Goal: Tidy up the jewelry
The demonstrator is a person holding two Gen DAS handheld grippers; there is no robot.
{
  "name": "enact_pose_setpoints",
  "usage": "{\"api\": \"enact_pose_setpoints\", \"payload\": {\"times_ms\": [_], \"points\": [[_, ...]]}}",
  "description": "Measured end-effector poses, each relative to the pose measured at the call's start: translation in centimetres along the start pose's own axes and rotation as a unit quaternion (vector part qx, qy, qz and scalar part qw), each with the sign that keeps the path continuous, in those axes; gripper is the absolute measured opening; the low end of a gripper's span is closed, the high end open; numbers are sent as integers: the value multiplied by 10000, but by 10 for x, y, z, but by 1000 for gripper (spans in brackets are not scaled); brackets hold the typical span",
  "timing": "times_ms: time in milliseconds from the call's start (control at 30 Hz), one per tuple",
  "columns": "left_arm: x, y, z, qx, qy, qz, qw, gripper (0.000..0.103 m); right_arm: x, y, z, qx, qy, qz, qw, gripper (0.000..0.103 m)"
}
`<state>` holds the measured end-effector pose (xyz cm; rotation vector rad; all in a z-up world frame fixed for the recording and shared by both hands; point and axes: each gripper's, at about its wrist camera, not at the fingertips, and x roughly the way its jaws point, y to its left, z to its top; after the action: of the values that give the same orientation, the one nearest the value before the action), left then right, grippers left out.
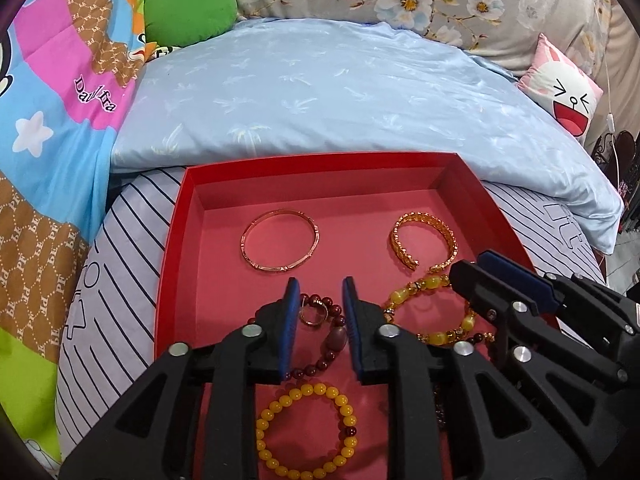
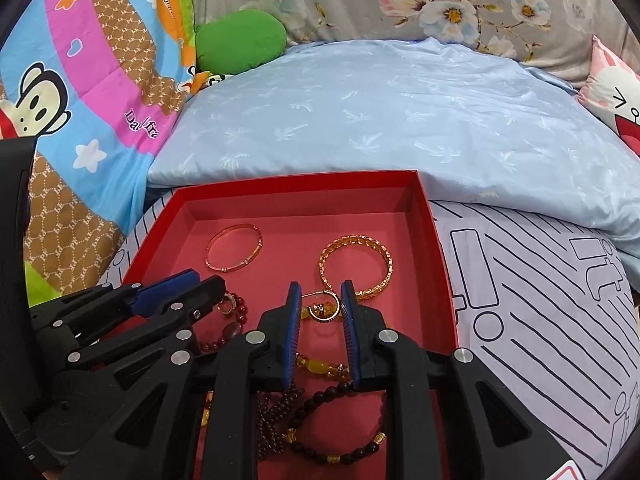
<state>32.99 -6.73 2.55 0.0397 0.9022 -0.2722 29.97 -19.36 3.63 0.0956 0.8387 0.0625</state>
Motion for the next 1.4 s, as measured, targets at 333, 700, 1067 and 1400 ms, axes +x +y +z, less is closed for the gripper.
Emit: {"api": "enact_pose_setpoints", "payload": {"times_ms": [333,700,1067,1400], "points": [[-25,7,-6,-205,-99,100,9997,49,-28,-3,-5,131,-123,-146,9997,40],[-62,7,-37,-369,-149,348,9986,74,-73,1,-33,35,-238,-444,9987,59],[-85,5,-76,-358,-129,605,9974,90,-100,1,-72,68,-225,-561,9981,81],[-96,4,-96,-425,-99,667,9968,91,-110,0,-91,156,-153,-533,9983,93]]}}
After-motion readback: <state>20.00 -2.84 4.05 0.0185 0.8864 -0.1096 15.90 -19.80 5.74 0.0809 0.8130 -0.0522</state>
